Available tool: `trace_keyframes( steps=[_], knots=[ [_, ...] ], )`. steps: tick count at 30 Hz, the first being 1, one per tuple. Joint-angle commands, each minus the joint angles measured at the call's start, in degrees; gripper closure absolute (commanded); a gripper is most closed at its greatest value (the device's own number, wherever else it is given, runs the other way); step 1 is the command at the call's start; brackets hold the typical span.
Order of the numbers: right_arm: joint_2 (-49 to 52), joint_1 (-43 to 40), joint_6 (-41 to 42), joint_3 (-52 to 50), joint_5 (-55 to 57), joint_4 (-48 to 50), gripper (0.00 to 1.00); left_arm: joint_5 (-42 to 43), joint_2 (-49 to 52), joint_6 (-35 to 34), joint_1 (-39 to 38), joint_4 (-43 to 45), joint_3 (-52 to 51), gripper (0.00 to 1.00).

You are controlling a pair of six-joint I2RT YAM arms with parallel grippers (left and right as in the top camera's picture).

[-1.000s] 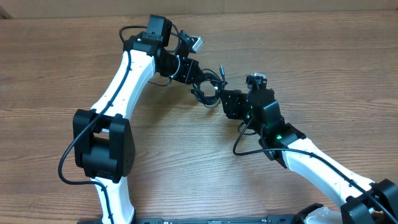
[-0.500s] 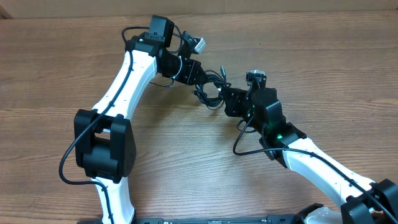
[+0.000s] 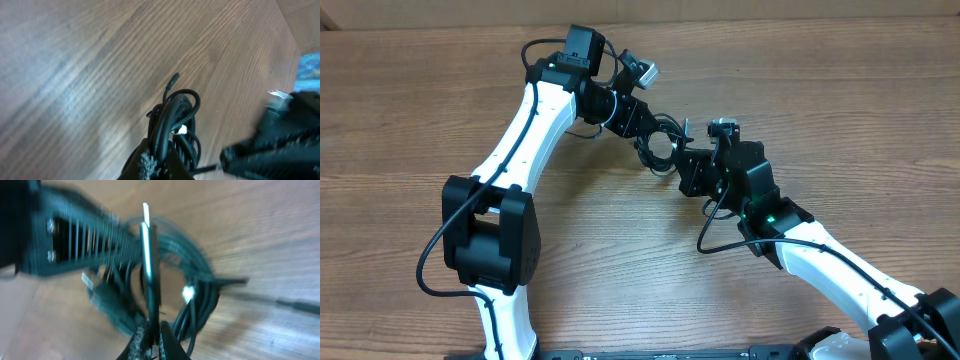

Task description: Untangle cables

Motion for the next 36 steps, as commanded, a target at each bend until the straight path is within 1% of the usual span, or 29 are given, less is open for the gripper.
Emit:
trace_keyframes(
  steps=[1,5,6,8,9,10,13,14,15,16,17,18,22,23,25,26,28,29,32,36],
  knots=[
    [-0.57,0.07,-1.42,0.72,-6.64,-2.54,0.96,2.23,-0.04,2.51,-0.26,1.9,1.73,0.96],
    [-0.57,0.04,-1.51,0.72,-6.51,-5.75,0.96,2.23,-0.04,2.54,-0.28,3.06,1.73,0.96],
    [-0.57,0.04,-1.46,0.72,-6.01,-5.44,0.89,2.23,-0.04,2.51,-0.35,2.95,1.73,0.96],
    [-0.57,0.04,-1.46,0.72,-3.98,-3.69,0.6,2.25,-0.04,2.49,-0.39,2.47,1.73,0.96],
    [-0.57,0.04,-1.42,0.72,-2.64,-2.78,0.44,2.23,-0.04,2.45,-0.37,2.25,1.73,0.96],
    [-0.57,0.04,-0.98,0.72,-0.87,-1.68,0.32,2.23,-0.04,2.03,-0.37,2.1,1.73,0.96],
    [-0.57,0.04,2.95,0.72,4.94,0.07,0.07,2.25,-0.04,-1.62,-0.33,1.99,1.73,0.96],
    [-0.57,0.07,5.09,0.72,7.1,0.44,0.07,2.29,-0.04,-2.6,-0.33,1.99,1.73,0.96],
    [-0.57,0.07,6.05,0.72,8.02,0.66,0.09,2.29,-0.04,-3.23,-0.35,1.97,1.73,0.96],
    [-0.55,0.07,7.06,0.72,8.92,0.81,0.15,2.32,-0.04,-3.76,-0.35,1.95,1.73,0.96],
    [-0.44,0.07,7.87,0.72,9.33,1.14,0.21,2.34,-0.04,-4.31,-0.35,1.95,1.73,0.96],
    [-0.39,0.07,8.09,0.72,9.33,1.53,0.29,2.78,-0.04,-4.46,-0.35,1.95,1.73,0.96],
    [0.57,0.07,8.07,0.72,9.33,4.33,0.53,6.12,-0.04,-4.46,-0.42,1.92,1.73,0.96],
    [1.09,0.07,8.07,0.72,9.31,4.98,0.57,6.95,-0.04,-4.46,-0.44,1.95,1.73,0.96],
    [2.27,0.07,8.04,0.72,9.33,6.1,0.59,7.67,-0.04,-4.46,-0.44,1.86,1.73,0.96],
    [2.91,0.07,8.04,0.72,9.35,6.47,0.61,7.67,-0.04,-4.46,-0.44,1.68,1.73,0.96],
    [3.74,0.04,7.67,0.72,9.4,7.13,0.88,7.58,-0.04,-4.39,-0.44,1.18,1.73,0.96],
    [3.76,0.04,7.58,0.72,9.35,7.43,0.96,7.3,-0.04,-4.35,-0.44,0.81,1.73,0.96],
    [2.36,0.04,7.56,0.74,8.68,7.52,0.96,4.55,-0.04,-0.98,-0.28,0.24,1.73,0.96],
    [-2.1,0.07,6.03,0.79,5.62,2.6,0.96,-3.91,-0.04,0.57,-0.22,2.01,1.73,0.96]
  ],
)
